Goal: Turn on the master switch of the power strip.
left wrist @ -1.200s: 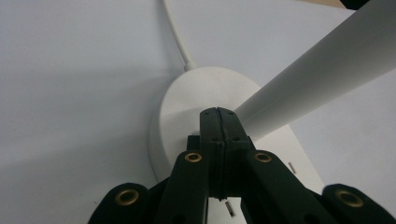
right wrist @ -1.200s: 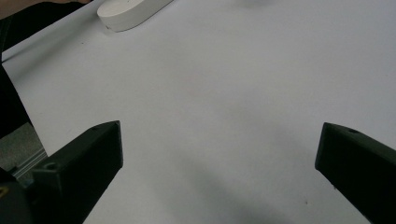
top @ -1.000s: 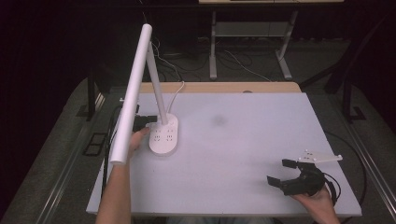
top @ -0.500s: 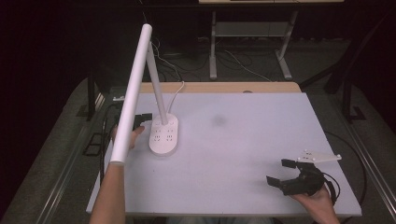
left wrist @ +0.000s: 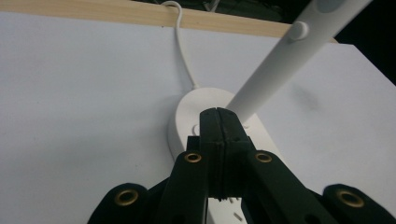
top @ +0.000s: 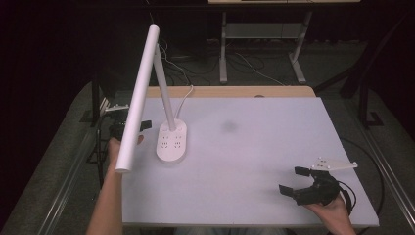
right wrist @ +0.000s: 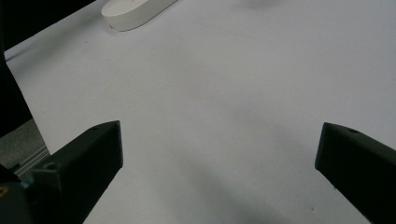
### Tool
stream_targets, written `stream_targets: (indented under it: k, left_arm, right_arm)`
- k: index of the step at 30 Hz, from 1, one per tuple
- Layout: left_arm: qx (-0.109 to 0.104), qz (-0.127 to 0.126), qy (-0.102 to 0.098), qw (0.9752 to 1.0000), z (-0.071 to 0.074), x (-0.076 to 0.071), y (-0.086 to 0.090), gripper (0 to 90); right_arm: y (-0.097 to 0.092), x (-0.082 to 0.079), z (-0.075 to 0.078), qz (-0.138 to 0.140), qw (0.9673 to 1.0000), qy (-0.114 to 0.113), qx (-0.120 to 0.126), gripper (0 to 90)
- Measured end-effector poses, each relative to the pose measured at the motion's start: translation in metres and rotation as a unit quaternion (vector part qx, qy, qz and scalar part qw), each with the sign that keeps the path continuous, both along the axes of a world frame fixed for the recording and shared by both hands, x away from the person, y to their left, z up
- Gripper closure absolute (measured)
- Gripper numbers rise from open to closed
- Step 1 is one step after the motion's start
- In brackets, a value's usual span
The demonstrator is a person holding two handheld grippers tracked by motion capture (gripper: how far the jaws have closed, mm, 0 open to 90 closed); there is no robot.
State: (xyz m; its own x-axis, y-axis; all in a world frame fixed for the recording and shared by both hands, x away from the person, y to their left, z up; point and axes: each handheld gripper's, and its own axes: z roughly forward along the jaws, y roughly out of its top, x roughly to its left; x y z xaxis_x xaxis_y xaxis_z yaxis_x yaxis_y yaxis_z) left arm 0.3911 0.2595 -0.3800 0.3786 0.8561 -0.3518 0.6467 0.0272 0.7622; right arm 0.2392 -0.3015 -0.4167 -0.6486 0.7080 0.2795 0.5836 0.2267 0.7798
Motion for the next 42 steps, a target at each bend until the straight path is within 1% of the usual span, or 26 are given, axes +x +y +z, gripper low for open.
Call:
stream_targets:
  k: [3,8,10,12,14,15,16,18,20,21,22,25,27,30,32,33,37,42]
  left_arm:
    - [-0.003,0.001,-0.007,1.0,0.001,-0.008,0.0,84.9]
    - [-0.011,0.0,-0.019,0.9998,0.003,-0.021,0.002,83.8]
    - [-0.01,0.0,-0.023,0.9997,0.003,-0.026,0.003,82.3]
    - [-0.017,0.0,-0.022,0.9996,0.003,-0.031,0.003,78.7]
    - [-0.022,0.001,-0.021,0.9996,0.003,-0.036,0.003,70.6]
    - [-0.03,0.0,-0.021,0.9993,0.002,-0.039,0.003,67.4]
    - [-0.032,-0.001,-0.022,0.9993,0.002,-0.042,0.003,63.7]
    - [-0.037,-0.003,-0.025,0.999,0.0,-0.047,0.001,54.3]
    - [-0.046,-0.015,-0.028,0.9984,-0.002,-0.053,0.001,40.9]
    - [-0.047,-0.021,-0.031,0.9982,-0.002,-0.056,0.0,34.9]
    - [-0.049,-0.024,-0.035,0.9979,-0.003,-0.059,-0.001,30.5]
    - [-0.054,-0.031,-0.046,0.997,-0.003,-0.066,-0.004,21.2]
    - [-0.055,-0.04,-0.049,0.9965,-0.003,-0.07,-0.007,15.9]
    - [-0.045,-0.051,-0.048,0.9966,-0.003,-0.075,-0.013,9.7]
    - [-0.036,-0.055,-0.039,0.9971,-0.003,-0.078,-0.018,2.7]
    - [-0.032,-0.059,-0.038,0.997,-0.004,-0.079,-0.021,0.1]
    - [-0.034,-0.07,-0.041,0.9961,-0.007,-0.087,-0.029,0.0]
    - [-0.029,-0.092,-0.047,0.9943,-0.012,-0.097,-0.038,0.0]
  right_arm:
    - [0.0,0.0,0.0,0.001,1.0,-0.001,0.0,0.3]
    - [0.001,0.0,0.0,0.002,1.0,-0.005,-0.001,0.3]
    - [0.001,0.0,0.001,0.001,1.0,-0.004,-0.001,0.3]
    - [0.001,0.0,0.001,0.001,1.0,-0.004,0.0,0.3]
    - [0.002,0.0,0.001,0.001,1.0,-0.003,0.0,0.3]
    - [0.002,0.0,0.001,0.001,1.0,-0.004,0.0,0.3]
    - [0.002,0.0,0.001,0.001,1.0,-0.003,0.0,0.3]
    - [0.002,0.0,0.001,0.002,1.0,-0.003,-0.001,0.3]
    - [0.003,-0.001,0.001,0.002,1.0,-0.003,-0.002,0.3]
    - [0.003,-0.001,0.001,0.002,1.0,-0.003,-0.001,0.3]
    - [0.003,-0.001,0.001,0.002,1.0,-0.004,-0.001,0.3]
    - [0.003,-0.001,0.001,0.002,1.0,-0.004,-0.001,0.3]
    - [0.003,-0.001,0.001,0.002,1.0,-0.004,-0.001,0.3]
    - [0.003,-0.001,0.001,0.002,1.0,-0.004,-0.001,0.3]
    - [0.003,-0.001,0.002,0.002,1.0,-0.005,-0.001,0.3]
    - [0.003,-0.001,0.002,0.002,1.0,-0.005,-0.002,0.3]
    - [0.003,-0.001,0.002,0.003,1.0,-0.007,-0.002,0.3]
    - [0.003,-0.001,0.002,0.003,1.0,-0.007,-0.002,0.3]
